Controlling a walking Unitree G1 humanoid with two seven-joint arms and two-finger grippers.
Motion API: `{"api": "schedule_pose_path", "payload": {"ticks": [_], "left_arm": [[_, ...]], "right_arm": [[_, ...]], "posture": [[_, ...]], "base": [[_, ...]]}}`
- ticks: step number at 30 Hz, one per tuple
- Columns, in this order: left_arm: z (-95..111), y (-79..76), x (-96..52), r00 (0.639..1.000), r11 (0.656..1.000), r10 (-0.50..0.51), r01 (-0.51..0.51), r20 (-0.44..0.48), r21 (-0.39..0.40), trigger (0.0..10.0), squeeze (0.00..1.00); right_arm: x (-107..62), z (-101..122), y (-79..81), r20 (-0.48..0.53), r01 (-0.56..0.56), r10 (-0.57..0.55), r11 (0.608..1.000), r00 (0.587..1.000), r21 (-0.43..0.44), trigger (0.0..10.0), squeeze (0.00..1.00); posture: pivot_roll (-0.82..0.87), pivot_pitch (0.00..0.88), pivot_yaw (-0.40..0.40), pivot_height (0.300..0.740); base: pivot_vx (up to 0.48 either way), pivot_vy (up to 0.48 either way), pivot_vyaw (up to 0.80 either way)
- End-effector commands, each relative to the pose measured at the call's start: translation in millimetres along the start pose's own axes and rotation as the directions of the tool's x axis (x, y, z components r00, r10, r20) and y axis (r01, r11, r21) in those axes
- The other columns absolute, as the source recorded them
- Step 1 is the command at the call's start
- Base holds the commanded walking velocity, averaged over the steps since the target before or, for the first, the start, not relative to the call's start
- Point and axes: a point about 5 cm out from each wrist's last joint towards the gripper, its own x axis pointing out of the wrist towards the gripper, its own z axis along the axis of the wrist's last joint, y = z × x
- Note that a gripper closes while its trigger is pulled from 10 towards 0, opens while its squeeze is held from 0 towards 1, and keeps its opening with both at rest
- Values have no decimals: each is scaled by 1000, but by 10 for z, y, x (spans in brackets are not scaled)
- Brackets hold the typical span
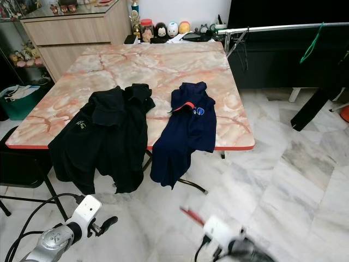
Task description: Hang hanger
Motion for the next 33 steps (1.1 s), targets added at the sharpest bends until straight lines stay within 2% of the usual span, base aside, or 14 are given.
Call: {"api": "schedule_pose_path", "payload": {"ticks": [1, 6, 8, 11, 12, 16, 21, 24, 29, 30, 33], "left_arm": [[-10, -37, -24, 997, 997, -71, 71, -6, 41, 10000, 0], [109, -75, 10, 984, 980, -179, 176, 24, 90, 10000, 0], [272, -76, 63, 966, 964, -248, 239, 68, 118, 10000, 0], [363, -82, 88, 953, 950, -290, 277, 85, 143, 10000, 0], [363, -82, 88, 953, 950, -290, 277, 85, 143, 10000, 0], [570, -53, 79, 927, 933, -342, 317, 152, 170, 10000, 0], [726, 3, 21, 904, 923, -375, 345, 205, 168, 10000, 0], [766, 32, -10, 897, 919, -389, 362, 209, 158, 10000, 0], [799, 46, -36, 885, 907, -419, 399, 203, 134, 10000, 0], [803, 40, -34, 879, 899, -437, 421, 189, 122, 10000, 0], [803, 14, -26, 871, 887, -461, 446, 171, 123, 10000, 0]], "right_arm": [[34, 61, 129, 42, -99, 100, 995, 994, -13, 10000, 0], [2, 171, 88, 94, -229, 233, 972, 968, -48, 10000, 0], [-33, 239, 68, 102, -365, 371, 928, 923, -73, 10000, 0], [-57, 300, 50, 116, -420, 431, 901, 895, -111, 10000, 0], [-57, 300, 50, 116, -420, 431, 901, 895, -111, 10000, 0], [-87, 445, -15, 196, -429, 447, 894, 873, -132, 10000, 0], [-160, 455, 3, 187, -505, 537, 841, 823, -194, 10000, 0], [-189, 440, -4, 192, -507, 541, 838, 819, -202, 10000, 0], [-191, 456, -46, 207, -479, 513, 856, 833, -194, 10000, 0], [-171, 497, -72, 224, -456, 489, 870, 843, -185, 10000, 0], [-141, 589, -60, 248, -450, 488, 871, 837, -195, 10000, 0]], "posture": [[58, 0, 47, 740], [71, 0, 37, 740], [85, 0, 26, 740], [85, 0, 23, 740], [85, 0, 23, 740], [83, 0, 16, 740], [90, 0, 10, 740], [90, 0, 6, 740], [90, 0, 6, 740], [92, 0, 6, 740], [95, 0, 4, 740]], "base": [[0, 0, 0], [0, 0, 0], [0, 0, 0], [0, 0, 0], [0, 0, 0], [0, 0, 0], [0, 0, 0], [0, 0, 0], [0, 0, 0], [0, 0, 0], [0, 0, 0]]}}
